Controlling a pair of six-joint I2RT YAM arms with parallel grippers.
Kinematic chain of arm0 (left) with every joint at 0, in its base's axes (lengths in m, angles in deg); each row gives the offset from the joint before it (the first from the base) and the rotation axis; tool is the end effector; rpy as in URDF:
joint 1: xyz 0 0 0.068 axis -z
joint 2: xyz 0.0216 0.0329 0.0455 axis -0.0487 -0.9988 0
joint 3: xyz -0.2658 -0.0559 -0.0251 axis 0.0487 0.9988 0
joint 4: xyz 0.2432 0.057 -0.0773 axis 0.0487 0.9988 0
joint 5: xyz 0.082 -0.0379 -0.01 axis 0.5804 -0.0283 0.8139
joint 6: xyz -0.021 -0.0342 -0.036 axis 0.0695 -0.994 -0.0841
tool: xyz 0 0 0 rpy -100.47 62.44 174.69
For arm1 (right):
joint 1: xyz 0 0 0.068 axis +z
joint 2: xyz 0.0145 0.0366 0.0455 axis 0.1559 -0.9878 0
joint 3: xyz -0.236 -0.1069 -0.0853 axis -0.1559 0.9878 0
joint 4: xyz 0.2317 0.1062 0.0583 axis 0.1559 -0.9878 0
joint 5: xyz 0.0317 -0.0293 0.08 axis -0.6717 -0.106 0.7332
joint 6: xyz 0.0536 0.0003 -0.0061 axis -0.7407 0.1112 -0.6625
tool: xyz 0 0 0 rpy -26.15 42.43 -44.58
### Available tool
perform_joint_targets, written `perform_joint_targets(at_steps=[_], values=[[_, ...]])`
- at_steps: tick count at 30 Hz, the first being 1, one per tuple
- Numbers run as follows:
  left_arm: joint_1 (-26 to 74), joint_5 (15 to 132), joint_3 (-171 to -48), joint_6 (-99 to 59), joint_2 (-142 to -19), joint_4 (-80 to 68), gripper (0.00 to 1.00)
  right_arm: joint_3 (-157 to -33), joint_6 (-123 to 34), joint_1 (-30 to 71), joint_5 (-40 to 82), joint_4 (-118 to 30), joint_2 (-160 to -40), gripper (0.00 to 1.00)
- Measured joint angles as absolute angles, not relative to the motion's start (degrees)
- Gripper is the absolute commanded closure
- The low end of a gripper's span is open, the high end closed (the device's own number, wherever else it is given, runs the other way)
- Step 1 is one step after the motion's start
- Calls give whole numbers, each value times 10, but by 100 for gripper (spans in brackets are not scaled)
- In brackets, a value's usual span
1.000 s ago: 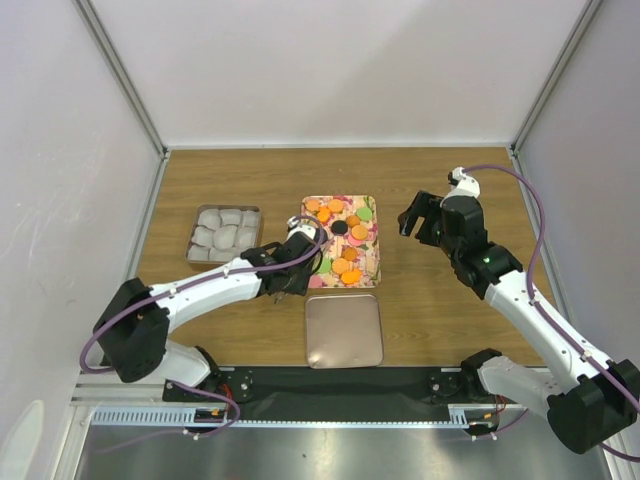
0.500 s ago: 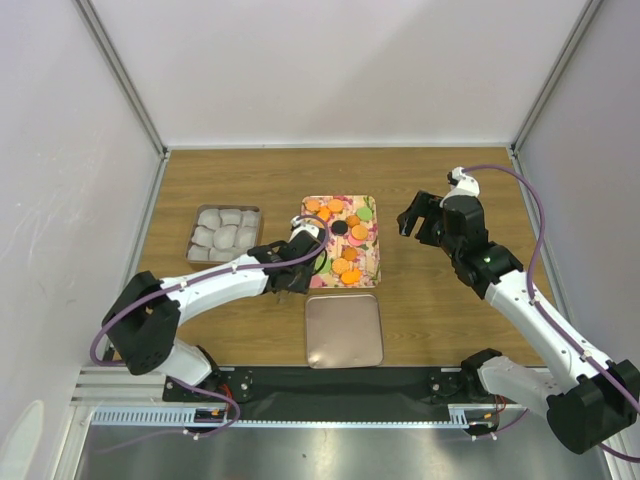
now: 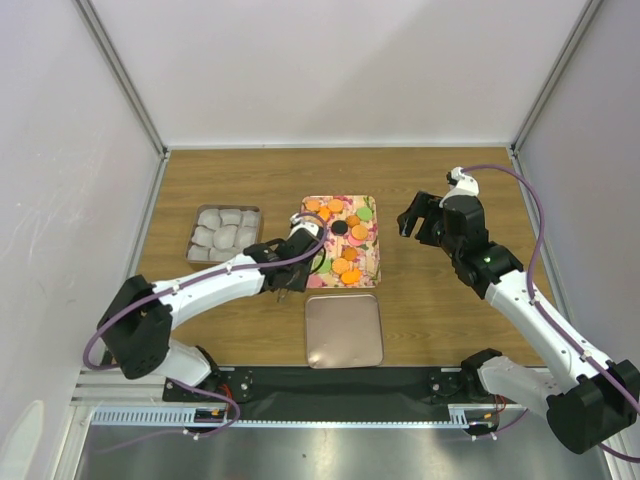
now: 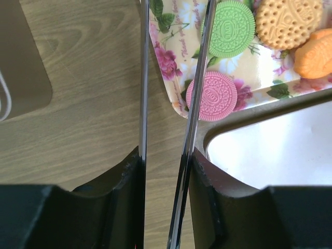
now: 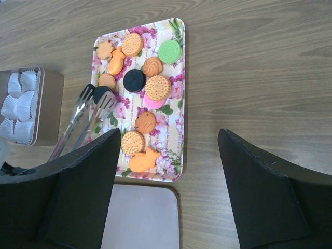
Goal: Pack the cookies
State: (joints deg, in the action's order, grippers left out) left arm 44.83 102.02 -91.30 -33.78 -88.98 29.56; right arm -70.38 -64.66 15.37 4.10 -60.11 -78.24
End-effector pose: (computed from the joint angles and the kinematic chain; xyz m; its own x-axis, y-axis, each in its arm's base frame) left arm 0.1995 -0.2002 0.2129 -0.7939 0.2667 -0.5464 0.2675 0.9602 0.0799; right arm 0.2169 0.0920 0.3184 -0.4716 0.2809 -0.8359 -0.0722 0.9324 0.3541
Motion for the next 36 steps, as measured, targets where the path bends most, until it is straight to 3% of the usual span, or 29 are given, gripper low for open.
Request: perform_joint_targets(at_steps=[14,36], values=[[425,1007,-928,-334,-802,324,61,-704,-647,153,46,-601,-782,21],[95,1041,-892,-341,-727,328,62,-697,-660,153,151,-586,-814,23]])
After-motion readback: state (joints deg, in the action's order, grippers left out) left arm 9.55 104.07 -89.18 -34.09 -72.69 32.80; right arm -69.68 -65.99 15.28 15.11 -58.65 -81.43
